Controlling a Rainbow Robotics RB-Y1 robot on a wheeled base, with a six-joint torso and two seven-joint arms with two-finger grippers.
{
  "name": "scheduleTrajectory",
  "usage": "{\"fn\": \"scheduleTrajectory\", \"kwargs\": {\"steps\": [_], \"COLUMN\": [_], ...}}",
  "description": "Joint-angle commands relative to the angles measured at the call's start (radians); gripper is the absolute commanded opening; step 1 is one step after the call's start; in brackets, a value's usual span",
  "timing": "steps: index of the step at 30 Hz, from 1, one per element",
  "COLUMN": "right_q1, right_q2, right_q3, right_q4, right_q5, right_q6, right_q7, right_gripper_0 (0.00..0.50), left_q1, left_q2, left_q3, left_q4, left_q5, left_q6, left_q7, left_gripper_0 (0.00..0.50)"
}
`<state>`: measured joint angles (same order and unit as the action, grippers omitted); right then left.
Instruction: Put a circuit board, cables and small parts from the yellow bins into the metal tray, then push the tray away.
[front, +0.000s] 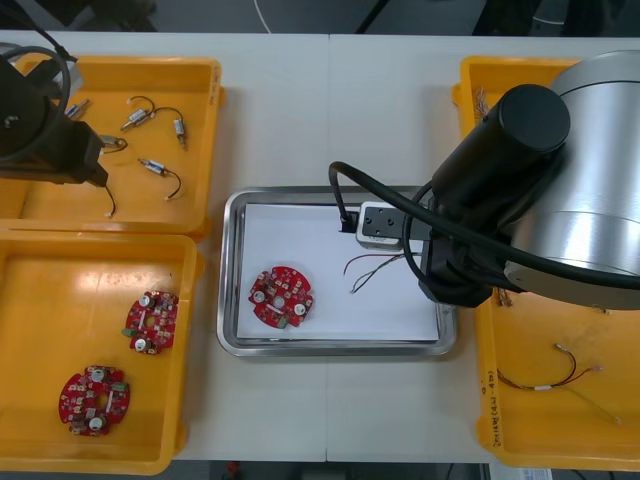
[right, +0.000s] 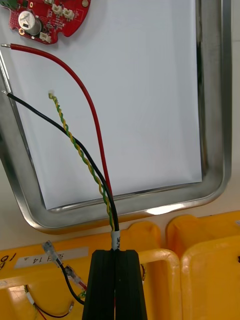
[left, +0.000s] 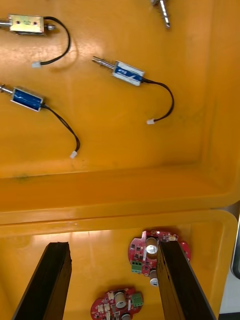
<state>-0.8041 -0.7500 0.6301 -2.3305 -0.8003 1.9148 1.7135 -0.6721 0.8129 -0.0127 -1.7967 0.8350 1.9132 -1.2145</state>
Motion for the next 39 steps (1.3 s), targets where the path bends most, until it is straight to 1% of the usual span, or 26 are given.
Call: {"fn": "scheduleTrajectory", "kwargs": {"steps": [1, 5, 8, 11, 13, 16, 17, 19, 22, 26, 27, 29, 32, 36, 39], "right_q1": [-0.033, -0.033, -0.033, -0.033, -0.033, -0.032, -0.032, -0.032, -0.032, -0.023, -0.015, -0.003, 0.023, 0.039, 0.043], "right_q2": [0.031, 0.060, 0.081, 0.090, 0.090, 0.089, 0.090, 0.090, 0.090, 0.090, 0.090, 0.090, 0.093, 0.093, 0.093], "right_q3": [0.023, 0.031, 0.039, 0.053, 0.071, 0.088, 0.099, 0.112, 0.149, 0.203, 0.218, 0.230, 0.230, 0.241, 0.263], "right_q4": [0.028, 0.065, 0.111, 0.140, 0.165, 0.188, 0.204, 0.214, 0.217, 0.217, 0.217, 0.220, 0.237, 0.241, 0.243], "right_q5": [-0.005, 0.003, 0.009, 0.018, 0.029, 0.032, 0.033, 0.038, 0.066, 0.125, 0.150, 0.174, 0.181, 0.194, 0.225], "right_q6": [-0.026, -0.056, -0.097, -0.123, -0.151, -0.168, -0.178, -0.189, -0.204, -0.241, -0.258, -0.278, -0.315, -0.330, -0.330], "right_q7": [0.009, 0.028, 0.046, 0.066, 0.120, 0.152, 0.161, 0.164, 0.170, 0.170, 0.170, 0.172, 0.179, 0.192, 0.198], "right_gripper_0": [0.000, 0.000, 0.000, 0.000, 0.000, 0.000, 0.000, 0.000, 0.000, 0.000, 0.000, 0.000, 0.000, 0.000, 0.000], "left_q1": [-0.054, -0.070, -0.086, -0.093, -0.096, -0.098, -0.104, -0.112, -0.132, -0.153, -0.158, -0.161, -0.162, -0.173, -0.193], "left_q2": [0.043, 0.042, 0.043, 0.042, 0.043, 0.043, 0.043, 0.043, 0.043, 0.043, 0.043, 0.043, 0.043, 0.043, 0.042], "left_q3": [0.039, 0.039, 0.039, 0.039, 0.039, 0.039, 0.039, 0.039, 0.039, 0.039, 0.037, 0.039, 0.039, 0.039, 0.039], "left_q4": [0.045, 0.091, 0.137, 0.169, 0.188, 0.209, 0.229, 0.249, 0.289, 0.336, 0.352, 0.370, 0.402, 0.444, 0.496], "left_q5": [-0.031, -0.045, -0.054, -0.056, -0.065, -0.068, -0.074, -0.083, -0.094, -0.099, -0.099, -0.100, -0.100, -0.099, -0.094], "left_q6": [0.007, -0.023, -0.069, -0.115, -0.160, -0.195, -0.211, -0.220, -0.235, -0.269, -0.287, -0.313, -0.356, -0.396, -0.431], "left_q7": [0.107, 0.109, 0.105, 0.095, 0.082, 0.047, 0.003, -0.037, -0.105, -0.188, -0.220, -0.263, -0.336, -0.408, -0.479], "left_gripper_0": [0.500, 0.500, 0.500, 0.500, 0.500, 0.500, 0.500, 0.500, 0.500, 0.500, 0.500, 0.500, 0.500, 0.500, 0.500]}}
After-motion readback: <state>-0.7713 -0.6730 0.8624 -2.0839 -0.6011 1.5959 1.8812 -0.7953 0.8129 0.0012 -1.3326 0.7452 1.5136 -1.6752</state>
